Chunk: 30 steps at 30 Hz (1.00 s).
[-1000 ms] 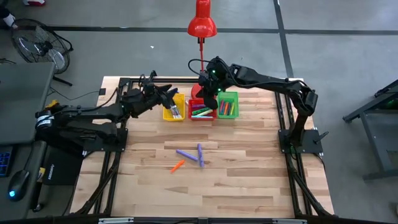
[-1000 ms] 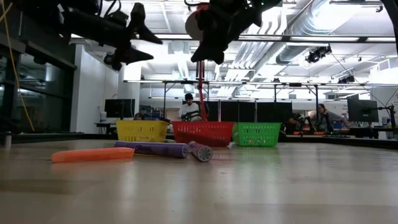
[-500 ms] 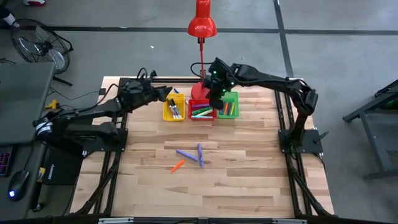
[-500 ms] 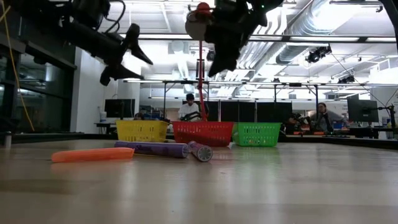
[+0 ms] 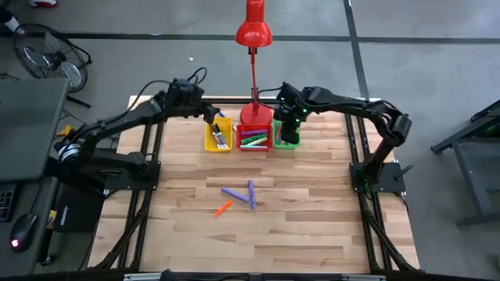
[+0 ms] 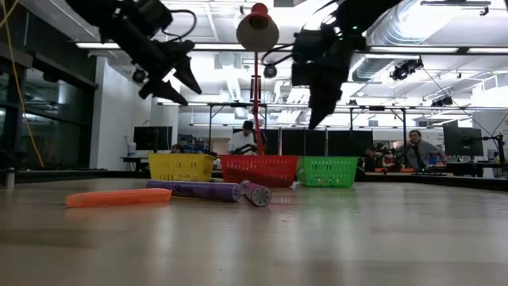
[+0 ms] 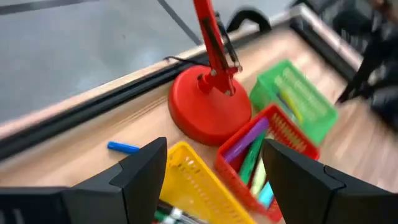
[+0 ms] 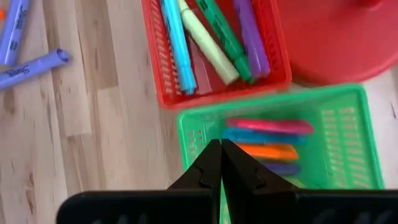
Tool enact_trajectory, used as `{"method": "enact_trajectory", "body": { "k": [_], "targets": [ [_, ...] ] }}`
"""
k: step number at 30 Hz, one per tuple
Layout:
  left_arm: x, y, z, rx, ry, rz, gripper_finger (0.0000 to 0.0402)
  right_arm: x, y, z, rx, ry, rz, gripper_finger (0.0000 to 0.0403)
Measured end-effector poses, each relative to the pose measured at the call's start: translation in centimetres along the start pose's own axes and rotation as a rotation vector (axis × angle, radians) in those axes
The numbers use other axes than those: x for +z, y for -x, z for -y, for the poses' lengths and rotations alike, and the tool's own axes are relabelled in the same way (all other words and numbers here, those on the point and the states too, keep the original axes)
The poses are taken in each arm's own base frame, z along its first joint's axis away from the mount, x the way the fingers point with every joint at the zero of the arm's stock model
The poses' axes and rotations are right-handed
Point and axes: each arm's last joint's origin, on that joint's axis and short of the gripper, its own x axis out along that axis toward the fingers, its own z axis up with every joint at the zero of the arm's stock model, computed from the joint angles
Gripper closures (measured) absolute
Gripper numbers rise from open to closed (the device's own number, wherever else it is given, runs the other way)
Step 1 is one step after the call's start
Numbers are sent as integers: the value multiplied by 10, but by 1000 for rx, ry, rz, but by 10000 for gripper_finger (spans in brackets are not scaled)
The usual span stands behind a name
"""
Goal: Pick & Place Markers
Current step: Put the blue marker pen into the yellow bin
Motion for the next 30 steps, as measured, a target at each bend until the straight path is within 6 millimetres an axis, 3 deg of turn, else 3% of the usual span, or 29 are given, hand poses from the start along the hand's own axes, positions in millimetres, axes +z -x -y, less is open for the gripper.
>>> {"method": "enact_trajectory", "body": {
  "k": [9, 16, 19, 23, 30],
  "targets": [
    [46, -30, -16, -40, -344, -306, 142, -30, 45, -3, -75, -83, 148, 403],
    [66, -68, -26, 44, -751, -589, 142, -43, 59, -4, -96, -137, 187, 403],
    [66, -87, -32, 57, -887, -704, 142, -42, 59, -4, -112, -138, 192, 403],
    [61, -111, -47, 49, -945, -796, 142, -41, 60, -3, -132, -174, 205, 403],
    [57, -135, -63, 68, -1025, -804, 142, -41, 60, -3, -133, -187, 205, 403]
  ]
}}
